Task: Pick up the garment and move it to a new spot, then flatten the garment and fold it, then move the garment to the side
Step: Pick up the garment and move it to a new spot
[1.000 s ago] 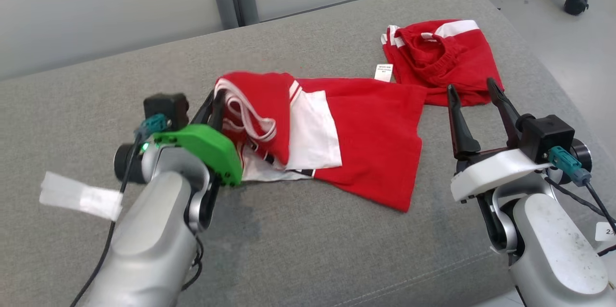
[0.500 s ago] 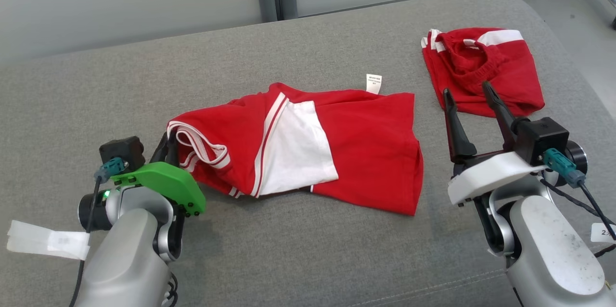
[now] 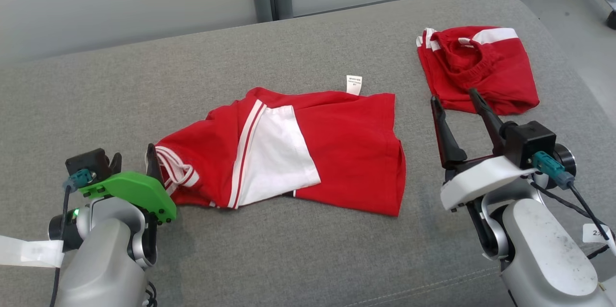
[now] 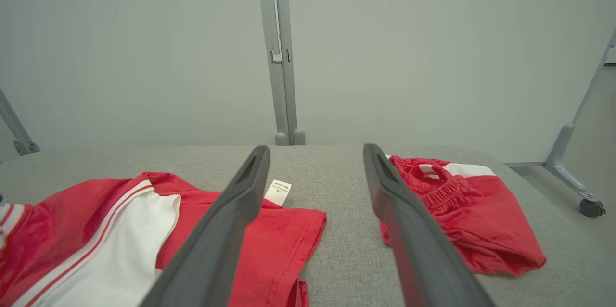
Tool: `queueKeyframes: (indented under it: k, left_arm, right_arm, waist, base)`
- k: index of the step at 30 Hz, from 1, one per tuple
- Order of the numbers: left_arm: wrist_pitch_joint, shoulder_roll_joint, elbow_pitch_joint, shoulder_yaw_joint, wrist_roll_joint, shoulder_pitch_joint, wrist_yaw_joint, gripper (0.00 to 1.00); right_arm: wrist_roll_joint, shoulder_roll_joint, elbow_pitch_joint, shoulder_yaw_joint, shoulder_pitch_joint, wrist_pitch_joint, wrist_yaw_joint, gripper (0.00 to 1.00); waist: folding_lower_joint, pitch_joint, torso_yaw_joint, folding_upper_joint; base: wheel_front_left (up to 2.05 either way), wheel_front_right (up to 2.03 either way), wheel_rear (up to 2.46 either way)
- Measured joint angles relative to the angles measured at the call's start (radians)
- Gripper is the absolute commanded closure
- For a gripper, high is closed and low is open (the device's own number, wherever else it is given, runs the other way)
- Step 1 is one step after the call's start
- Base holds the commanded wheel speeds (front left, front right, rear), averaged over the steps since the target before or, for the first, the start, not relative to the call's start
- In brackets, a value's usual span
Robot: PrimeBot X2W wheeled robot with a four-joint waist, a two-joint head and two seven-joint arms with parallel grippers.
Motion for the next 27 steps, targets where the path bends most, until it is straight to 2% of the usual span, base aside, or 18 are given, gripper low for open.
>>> queueKeyframes:
  k: [11, 17, 21, 27]
  left_arm:
    - [-0.018, 0.009, 0.016, -0.025, 0.044, -0.001, 0.001, 0.0]
    - [-0.039, 0.005, -0.052, -0.054, 0.071, 0.01, 0.001, 0.0]
    - [-0.044, -0.011, -0.125, -0.108, 0.124, 0.059, -0.01, 0.0]
    - [-0.044, -0.045, -0.165, -0.147, 0.125, 0.17, -0.018, 0.0]
  right_arm:
    - [0.002, -0.018, 0.017, -0.047, 0.003, -0.005, -0.009, 0.0]
    - [0.009, -0.014, 0.019, -0.048, 0.016, -0.009, -0.01, 0.0]
    - [0.011, -0.007, 0.029, -0.048, 0.035, -0.015, -0.01, 0.0]
    - [0.014, 0.006, 0.035, -0.036, 0.046, -0.016, -0.01, 0.0]
  waist:
    - [0.0, -0.008, 0.017, 0.0]
    - [0.0, -0.018, 0.042, 0.0]
    - [0.0, -0.026, 0.062, 0.0]
    - [0.0, -0.041, 0.067, 0.0]
  base:
    - [0.0, 0.0, 0.0]
    - [0.0, 0.0, 0.0]
    - [0.0, 0.0, 0.0]
    - [0.0, 0.0, 0.0]
